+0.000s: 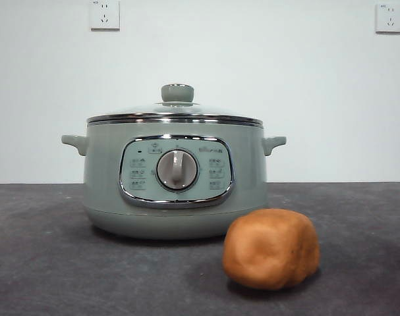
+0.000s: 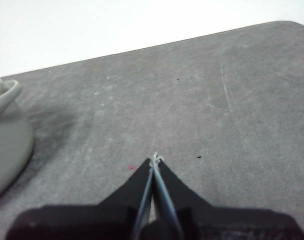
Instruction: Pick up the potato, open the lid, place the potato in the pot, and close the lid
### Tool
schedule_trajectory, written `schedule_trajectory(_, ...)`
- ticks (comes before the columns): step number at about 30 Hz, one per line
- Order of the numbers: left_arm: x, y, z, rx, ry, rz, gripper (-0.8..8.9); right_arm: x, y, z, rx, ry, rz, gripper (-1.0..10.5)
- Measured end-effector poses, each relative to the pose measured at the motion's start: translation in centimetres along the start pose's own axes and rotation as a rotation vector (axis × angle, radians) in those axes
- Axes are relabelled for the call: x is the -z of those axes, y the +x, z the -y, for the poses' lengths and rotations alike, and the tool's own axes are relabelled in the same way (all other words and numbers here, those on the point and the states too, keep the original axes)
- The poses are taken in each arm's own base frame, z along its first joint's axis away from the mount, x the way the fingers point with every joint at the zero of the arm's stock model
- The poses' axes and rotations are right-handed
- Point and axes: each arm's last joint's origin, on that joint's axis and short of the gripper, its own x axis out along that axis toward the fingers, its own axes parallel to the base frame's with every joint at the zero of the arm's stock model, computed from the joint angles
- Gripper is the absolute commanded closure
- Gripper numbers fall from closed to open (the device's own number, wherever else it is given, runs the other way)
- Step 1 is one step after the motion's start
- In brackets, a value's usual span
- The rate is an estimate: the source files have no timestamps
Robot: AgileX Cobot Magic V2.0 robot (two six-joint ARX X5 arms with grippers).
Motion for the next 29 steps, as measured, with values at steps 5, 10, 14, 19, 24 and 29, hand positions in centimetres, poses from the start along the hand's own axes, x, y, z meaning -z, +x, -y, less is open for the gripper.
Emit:
schedule_trajectory(5, -0.4, -0.1, 0.0, 0.0, -0.017, 0.013, 8.18, -0.4, -0.2, -0.3, -0.063, 0.09, -0.007, 9.5)
schedule_trajectory(10, -3.7, -1.0, -0.1, -0.001, -0.048, 0.103, 8.18, -3.2, -1.2, -0.9, -0.111, 0.146, 0.07, 9.5)
schedule_trajectory(14, -6.7, -1.8, -0.3, 0.002, -0.089, 0.158, 8.18, -5.9, -2.1, -1.5, -0.167, 0.157, 0.104, 9.5)
schedule_trajectory(19, -10.1, -2.1, -0.2, 0.052, -0.105, 0.153, 8.17, -8.8, -2.6, -2.5, -0.298, 0.149, 0.067, 9.5)
schedule_trajectory(24, -13.4, -1.9, 0.1, 0.203, -0.105, 0.083, 8.14, -12.1, -2.4, -3.4, -0.417, 0.142, 0.005, 9.3)
schedule_trajectory(29, -15.6, -1.1, 0.5, 0.377, -0.121, -0.07, 8.13, -14.2, -1.6, -4.0, -0.457, 0.151, -0.151, 7.2)
